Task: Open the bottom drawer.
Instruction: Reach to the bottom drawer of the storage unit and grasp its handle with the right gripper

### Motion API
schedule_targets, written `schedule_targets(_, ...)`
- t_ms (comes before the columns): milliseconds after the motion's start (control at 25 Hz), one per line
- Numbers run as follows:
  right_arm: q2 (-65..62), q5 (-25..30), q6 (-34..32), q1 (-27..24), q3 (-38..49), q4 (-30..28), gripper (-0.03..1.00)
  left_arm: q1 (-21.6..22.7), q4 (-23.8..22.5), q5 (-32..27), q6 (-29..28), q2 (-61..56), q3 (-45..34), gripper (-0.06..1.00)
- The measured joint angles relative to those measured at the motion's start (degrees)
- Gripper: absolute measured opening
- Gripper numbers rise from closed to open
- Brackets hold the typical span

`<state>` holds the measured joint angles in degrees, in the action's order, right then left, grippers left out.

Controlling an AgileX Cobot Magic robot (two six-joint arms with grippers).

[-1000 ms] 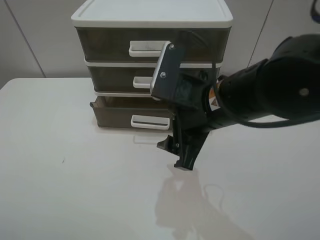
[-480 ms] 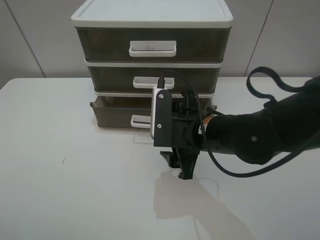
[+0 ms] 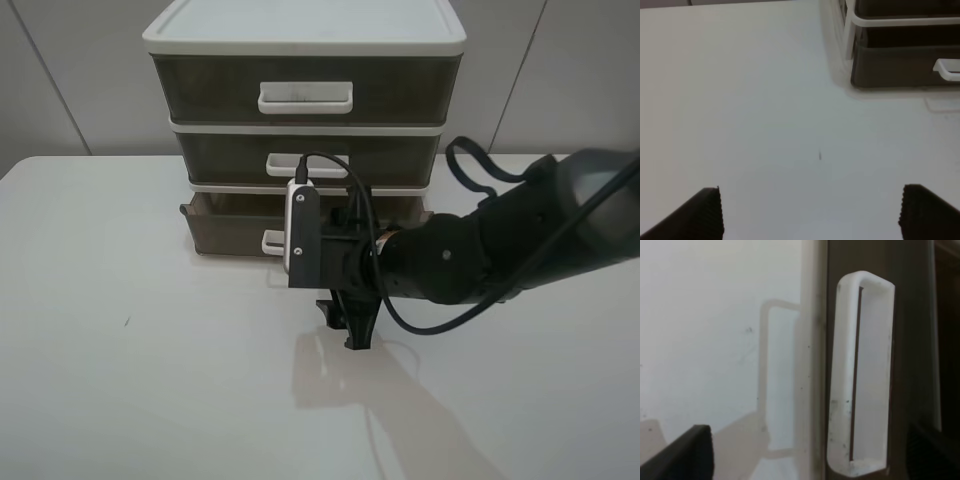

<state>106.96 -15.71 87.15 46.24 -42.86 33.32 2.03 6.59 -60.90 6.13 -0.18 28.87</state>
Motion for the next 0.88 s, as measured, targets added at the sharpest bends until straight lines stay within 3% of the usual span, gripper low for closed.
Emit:
schedule_targets(160,2.6,-3.2,1.3,0.0,-0.9,0.3,0.66,0.0,0.0,0.0,0.0,0.0,0.0,0.72)
schedule_targets(880,6.0,-4.4,1.7,0.1,-1.1,0.7,0.66,0.0,0.0,0.0,0.0,0.0,0.0,0.72)
